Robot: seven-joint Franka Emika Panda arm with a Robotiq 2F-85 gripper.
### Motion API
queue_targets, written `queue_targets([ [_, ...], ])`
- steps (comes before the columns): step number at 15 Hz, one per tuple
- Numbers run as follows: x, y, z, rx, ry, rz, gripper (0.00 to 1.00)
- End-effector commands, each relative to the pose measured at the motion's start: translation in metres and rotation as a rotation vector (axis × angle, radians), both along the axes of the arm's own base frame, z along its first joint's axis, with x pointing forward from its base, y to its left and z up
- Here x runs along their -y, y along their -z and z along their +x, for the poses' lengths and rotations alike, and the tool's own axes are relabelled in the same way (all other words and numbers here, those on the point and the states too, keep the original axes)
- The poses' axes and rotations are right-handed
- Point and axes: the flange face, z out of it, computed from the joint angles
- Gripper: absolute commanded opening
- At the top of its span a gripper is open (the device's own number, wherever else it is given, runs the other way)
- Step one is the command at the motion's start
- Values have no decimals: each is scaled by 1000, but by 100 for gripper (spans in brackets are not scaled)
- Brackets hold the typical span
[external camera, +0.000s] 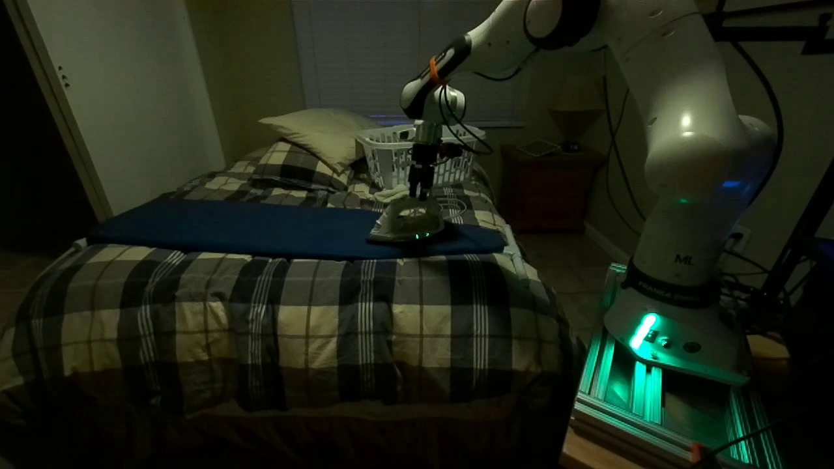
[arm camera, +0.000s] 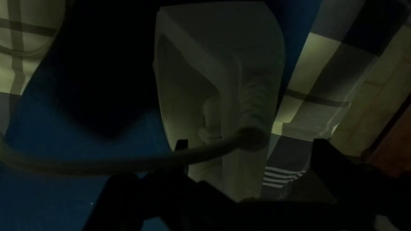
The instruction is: Iron the blue cloth
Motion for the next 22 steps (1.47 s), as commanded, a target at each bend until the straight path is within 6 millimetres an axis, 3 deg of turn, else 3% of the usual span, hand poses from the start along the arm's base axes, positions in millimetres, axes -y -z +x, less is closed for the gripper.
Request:
queue_targets([
  [1,-1,2,4,-1,-23,-26,66],
  [9,-1,1,4,14,-35,-39,13],
  [18,12,-1,-15,4,36,-24,14],
  [22,47,-14,-48,-9,101,-38,14],
])
